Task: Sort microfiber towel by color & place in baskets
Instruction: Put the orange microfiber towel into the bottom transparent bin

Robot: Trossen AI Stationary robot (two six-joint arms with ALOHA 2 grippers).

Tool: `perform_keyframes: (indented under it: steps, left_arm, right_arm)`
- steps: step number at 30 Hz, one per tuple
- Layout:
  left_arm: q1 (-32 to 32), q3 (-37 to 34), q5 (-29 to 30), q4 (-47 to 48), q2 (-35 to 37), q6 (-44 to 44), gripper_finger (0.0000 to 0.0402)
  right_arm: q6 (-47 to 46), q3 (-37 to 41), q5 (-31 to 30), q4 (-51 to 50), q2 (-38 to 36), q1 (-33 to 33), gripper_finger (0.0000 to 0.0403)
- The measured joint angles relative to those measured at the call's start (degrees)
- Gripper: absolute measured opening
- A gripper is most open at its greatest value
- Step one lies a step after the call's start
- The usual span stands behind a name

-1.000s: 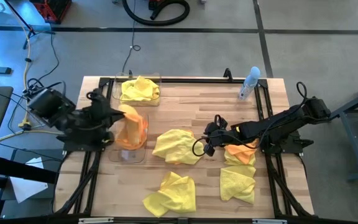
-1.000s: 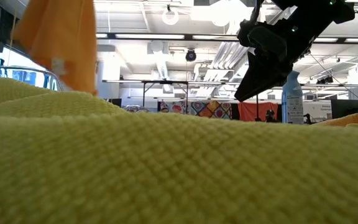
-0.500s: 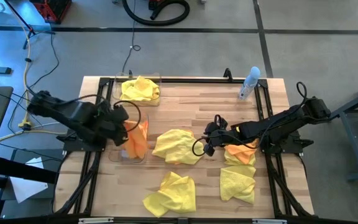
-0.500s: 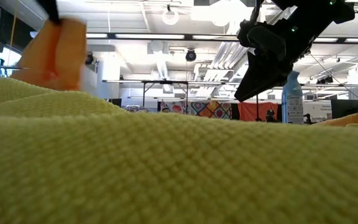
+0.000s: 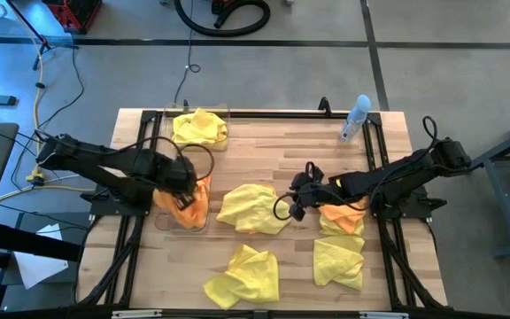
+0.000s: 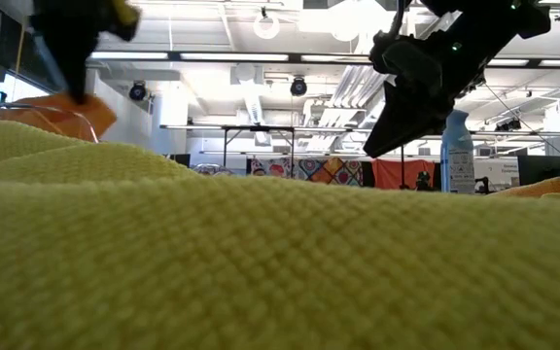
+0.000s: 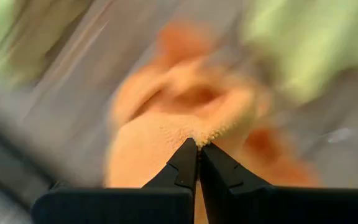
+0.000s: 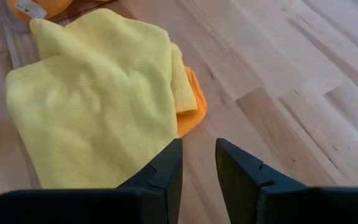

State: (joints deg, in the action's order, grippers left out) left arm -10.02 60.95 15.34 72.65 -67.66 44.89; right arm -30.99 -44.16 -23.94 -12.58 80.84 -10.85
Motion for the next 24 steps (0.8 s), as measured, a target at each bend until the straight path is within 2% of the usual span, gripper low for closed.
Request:
perform_keyframes:
  steps: [3, 6, 11, 14, 19, 24]
  left_arm:
    - [0.0, 0.0, -1.9, -9.3, 0.0, -5.0, 0.0]
    - [0.0, 0.0, -4.5, -14.5, -0.5, -6.5, 0.0]
    - [-0.4, -1.1, -9.3, -17.3, -0.4, -5.0, 0.0]
    - [-0.6, -3.6, -11.7, -15.6, -0.4, -1.9, 0.0]
    - [1.9, -10.7, -10.1, -10.1, -0.4, 4.8, 0.0]
    - [4.6, -17.9, -10.2, -15.9, -0.4, 7.5, 0.0]
  right_arm:
    - [0.4, 0.0, -0.1, 0.0, 0.0, 0.0, 0.0089]
    - [0.6, 0.0, -0.1, 0.0, 0.0, 0.0, 0.0089]
    - [0.6, 0.0, -0.1, 0.0, 0.0, 0.0, 0.0089]
    - [0.6, 0.0, -0.1, 0.0, 0.0, 0.0, 0.0089]
    - [0.4, 0.0, -0.1, 0.0, 0.0, 0.0, 0.0089]
    - [0.1, 0.0, -0.1, 0.0, 0.0, 0.0, 0.0089]
